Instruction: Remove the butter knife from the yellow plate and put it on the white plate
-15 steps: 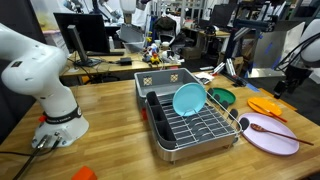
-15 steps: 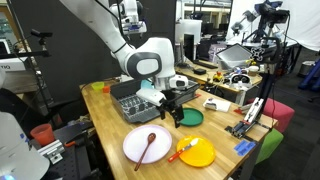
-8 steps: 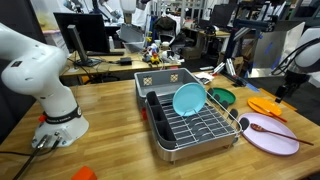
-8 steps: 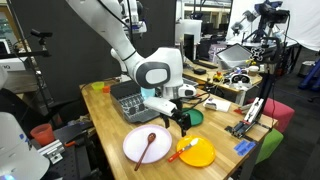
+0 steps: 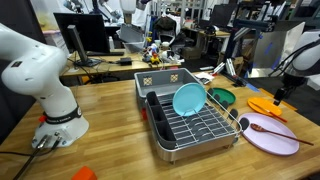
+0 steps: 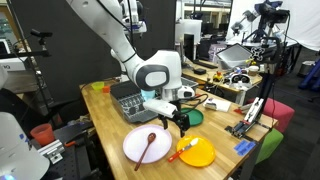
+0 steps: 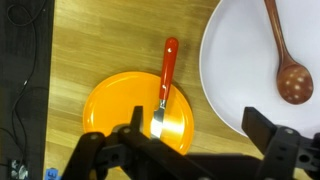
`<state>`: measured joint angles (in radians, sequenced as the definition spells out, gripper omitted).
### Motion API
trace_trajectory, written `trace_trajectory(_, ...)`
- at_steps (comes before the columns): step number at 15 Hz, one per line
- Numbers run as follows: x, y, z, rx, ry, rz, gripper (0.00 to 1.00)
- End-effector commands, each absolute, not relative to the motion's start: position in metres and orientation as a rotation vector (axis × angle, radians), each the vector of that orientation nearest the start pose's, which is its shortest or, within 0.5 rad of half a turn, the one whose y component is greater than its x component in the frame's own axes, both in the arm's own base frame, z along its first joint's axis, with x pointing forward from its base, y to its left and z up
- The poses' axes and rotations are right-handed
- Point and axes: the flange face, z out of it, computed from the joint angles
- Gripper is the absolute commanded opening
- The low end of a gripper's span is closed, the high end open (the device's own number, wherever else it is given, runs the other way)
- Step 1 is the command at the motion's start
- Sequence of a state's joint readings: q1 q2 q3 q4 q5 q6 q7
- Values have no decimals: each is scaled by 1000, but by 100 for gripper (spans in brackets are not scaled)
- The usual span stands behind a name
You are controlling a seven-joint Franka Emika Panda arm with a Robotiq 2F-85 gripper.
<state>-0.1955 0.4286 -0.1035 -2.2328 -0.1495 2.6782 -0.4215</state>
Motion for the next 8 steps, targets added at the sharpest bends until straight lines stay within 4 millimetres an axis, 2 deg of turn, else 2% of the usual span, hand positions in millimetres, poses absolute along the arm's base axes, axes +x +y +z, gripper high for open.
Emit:
trace_trajectory(1,523,-162,156,-3205,-567,12,100)
trace_trajectory(4,527,-167,134,-3196,-640,-22,100)
trace_trajectory(8,534,-177,117,-3193,-621,-58,100)
